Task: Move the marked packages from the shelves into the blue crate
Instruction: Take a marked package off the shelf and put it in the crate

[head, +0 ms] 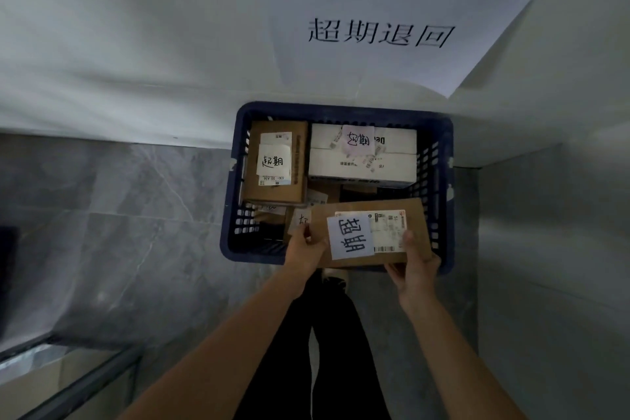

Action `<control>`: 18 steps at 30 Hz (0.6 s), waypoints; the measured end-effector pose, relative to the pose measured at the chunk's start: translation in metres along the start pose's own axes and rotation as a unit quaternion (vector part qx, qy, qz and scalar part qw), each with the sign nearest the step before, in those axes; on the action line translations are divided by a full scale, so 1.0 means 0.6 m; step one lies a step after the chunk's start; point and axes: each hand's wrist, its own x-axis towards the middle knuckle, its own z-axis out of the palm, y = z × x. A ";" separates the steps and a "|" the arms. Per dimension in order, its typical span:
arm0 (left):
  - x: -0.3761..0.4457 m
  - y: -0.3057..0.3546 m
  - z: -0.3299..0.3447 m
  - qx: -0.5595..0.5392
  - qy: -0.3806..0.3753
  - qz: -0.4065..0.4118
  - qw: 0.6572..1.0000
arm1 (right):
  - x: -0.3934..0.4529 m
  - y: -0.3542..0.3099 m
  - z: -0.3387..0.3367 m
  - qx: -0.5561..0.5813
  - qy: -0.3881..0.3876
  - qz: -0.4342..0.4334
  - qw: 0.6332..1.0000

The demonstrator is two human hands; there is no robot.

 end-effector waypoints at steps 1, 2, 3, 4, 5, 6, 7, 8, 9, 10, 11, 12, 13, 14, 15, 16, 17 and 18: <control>0.020 -0.006 0.002 0.002 -0.012 -0.005 1.000 | 0.019 -0.002 0.007 0.013 0.003 0.011 1.000; 0.039 -0.010 0.004 -0.001 -0.030 -0.009 1.000 | 0.038 -0.004 0.014 0.030 0.010 0.021 0.999; 0.057 -0.013 0.006 -0.002 -0.052 -0.008 0.999 | 0.056 -0.006 0.022 0.046 0.019 0.028 0.998; 0.073 -0.016 0.009 0.005 -0.068 -0.004 0.998 | 0.074 -0.007 0.031 0.058 0.030 0.033 0.997; 0.087 -0.019 0.012 0.014 -0.073 -0.006 0.997 | 0.090 -0.007 0.038 0.063 0.039 0.039 0.996; 0.101 -0.021 0.015 0.018 -0.071 -0.012 0.997 | 0.104 -0.006 0.044 0.062 0.044 0.045 0.996; 0.114 -0.025 0.016 0.019 -0.063 -0.020 0.998 | 0.118 -0.003 0.049 0.057 0.044 0.053 0.996; 0.128 -0.029 0.017 0.026 -0.055 -0.027 0.998 | 0.129 0.001 0.053 0.050 0.037 0.063 0.996; 0.141 -0.034 0.017 0.034 -0.049 -0.036 0.998 | 0.141 0.006 0.057 0.041 0.026 0.075 0.996; 0.152 -0.039 0.016 0.038 -0.045 -0.046 0.997 | 0.152 0.010 0.062 0.031 0.012 0.086 0.996; 0.163 -0.044 0.014 0.027 -0.038 -0.058 0.997 | 0.162 0.015 0.067 0.019 -0.001 0.095 0.995; 0.171 -0.047 0.012 0.007 -0.026 -0.067 0.997 | 0.171 0.019 0.072 0.004 -0.009 0.102 0.995; 0.177 -0.050 0.010 -0.013 -0.012 -0.074 0.997 | 0.179 0.022 0.076 -0.013 -0.013 0.109 0.994; 0.181 -0.052 0.009 -0.028 -0.001 -0.078 0.997 | 0.186 0.024 0.080 -0.028 -0.016 0.117 0.993; 0.183 -0.052 0.009 -0.035 0.000 -0.082 0.996 | 0.191 0.026 0.083 -0.040 -0.022 0.127 0.991; 0.185 -0.052 0.009 -0.034 -0.005 -0.083 0.996 | 0.196 0.028 0.084 -0.051 -0.030 0.136 0.989; 0.187 -0.052 0.010 -0.030 -0.011 -0.082 0.996 | 0.200 0.028 0.085 -0.063 -0.039 0.146 0.987; 0.189 -0.052 0.011 -0.026 -0.015 -0.082 0.996 | 0.204 0.028 0.084 -0.078 -0.045 0.153 0.984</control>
